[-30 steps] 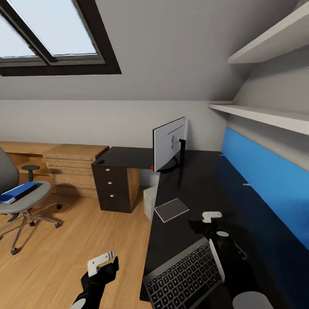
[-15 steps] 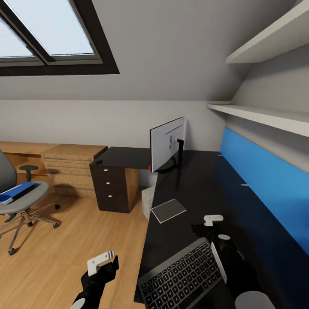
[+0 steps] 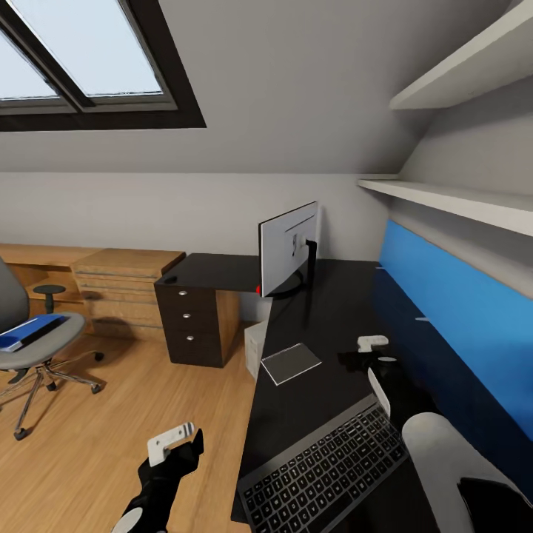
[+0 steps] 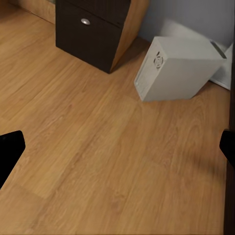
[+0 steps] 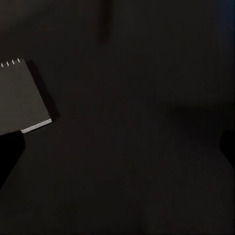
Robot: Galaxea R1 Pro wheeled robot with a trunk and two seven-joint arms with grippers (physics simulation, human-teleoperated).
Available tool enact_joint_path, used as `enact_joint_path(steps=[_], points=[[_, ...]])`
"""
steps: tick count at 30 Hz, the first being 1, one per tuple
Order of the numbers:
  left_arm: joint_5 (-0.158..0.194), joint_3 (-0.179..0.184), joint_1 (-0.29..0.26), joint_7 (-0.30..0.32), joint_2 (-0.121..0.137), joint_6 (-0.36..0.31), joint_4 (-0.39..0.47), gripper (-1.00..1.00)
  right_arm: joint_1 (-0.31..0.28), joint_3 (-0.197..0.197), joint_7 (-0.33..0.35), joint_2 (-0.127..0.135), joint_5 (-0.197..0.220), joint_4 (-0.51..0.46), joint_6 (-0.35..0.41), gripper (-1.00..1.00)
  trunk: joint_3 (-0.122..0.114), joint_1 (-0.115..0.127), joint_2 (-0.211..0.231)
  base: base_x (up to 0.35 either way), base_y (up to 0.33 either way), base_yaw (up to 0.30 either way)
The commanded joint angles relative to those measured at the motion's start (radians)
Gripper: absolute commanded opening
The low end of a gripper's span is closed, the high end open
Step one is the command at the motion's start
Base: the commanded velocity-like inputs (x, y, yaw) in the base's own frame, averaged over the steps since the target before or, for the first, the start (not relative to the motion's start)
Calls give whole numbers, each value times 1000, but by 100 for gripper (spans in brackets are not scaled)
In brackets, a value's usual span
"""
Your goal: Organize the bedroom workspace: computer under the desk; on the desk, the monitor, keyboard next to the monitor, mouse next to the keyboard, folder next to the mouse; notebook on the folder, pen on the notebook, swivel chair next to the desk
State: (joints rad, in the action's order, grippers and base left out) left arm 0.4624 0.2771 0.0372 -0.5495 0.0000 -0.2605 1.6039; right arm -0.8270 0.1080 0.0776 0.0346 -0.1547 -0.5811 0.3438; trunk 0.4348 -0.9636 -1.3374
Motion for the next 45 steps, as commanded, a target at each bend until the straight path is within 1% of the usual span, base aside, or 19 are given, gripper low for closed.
enact_joint_path(steps=[1,3,5,7,8,14,19,20,27,36,37,40,41,42,45], points=[[5,0,0,-6,0,-3,6,100,-39,6,-12,8,-10,81,-21,100,1,0,-1,0,0,0],[5,-1,0,-6,0,-3,9,100,-70,7,-45,14,-8,159,-46,100,1,0,-1,0,0,0],[5,-1,0,-6,0,-4,12,100,-102,10,-94,19,-5,245,-71,100,7,-8,-15,0,0,0],[5,-1,0,-6,-1,-4,13,100,-111,14,-108,20,-4,268,-76,100,13,-15,-29,0,0,0],[5,-1,0,-6,-1,-5,14,100,-117,24,-120,20,-3,289,-80,100,17,-19,-36,0,0,0],[5,-2,0,-6,-1,-5,14,100,-123,36,-129,18,6,342,-86,100,35,-42,-78,0,0,0],[5,-3,0,-6,-1,-5,14,100,-123,37,-130,19,27,357,-88,100,51,-61,-113,0,0,0],[5,-3,0,-6,-1,-5,14,100,-123,38,-131,19,33,361,-87,100,51,-61,-113,0,0,0],[5,-3,0,-6,-1,-5,14,100,-122,38,-132,20,36,363,-85,100,51,-61,-113,0,0,0],[5,-2,0,-6,-1,-5,14,100,-121,38,-133,27,39,364,-64,100,51,-61,-113,0,0,0],[5,-2,0,-6,-1,-5,14,100,-121,39,-133,27,39,365,-62,100,54,-65,-120,0,0,0],[5,-2,0,-7,-1,-5,14,100,-121,40,-133,34,40,378,-35,100,64,-77,-141,0,0,0],[5,-2,0,-7,-1,-5,14,100,-121,40,-133,35,40,379,-30,100,64,-77,-141,0,0,0],[5,-2,0,-7,-1,-5,14,100,-121,50,-133,39,43,382,-12,100,64,-77,-141,0,0,0],[5,-1,0,-7,-1,-5,14,100,-121,62,-133,40,49,383,2,100,64,-77,-141,0,0,0]])
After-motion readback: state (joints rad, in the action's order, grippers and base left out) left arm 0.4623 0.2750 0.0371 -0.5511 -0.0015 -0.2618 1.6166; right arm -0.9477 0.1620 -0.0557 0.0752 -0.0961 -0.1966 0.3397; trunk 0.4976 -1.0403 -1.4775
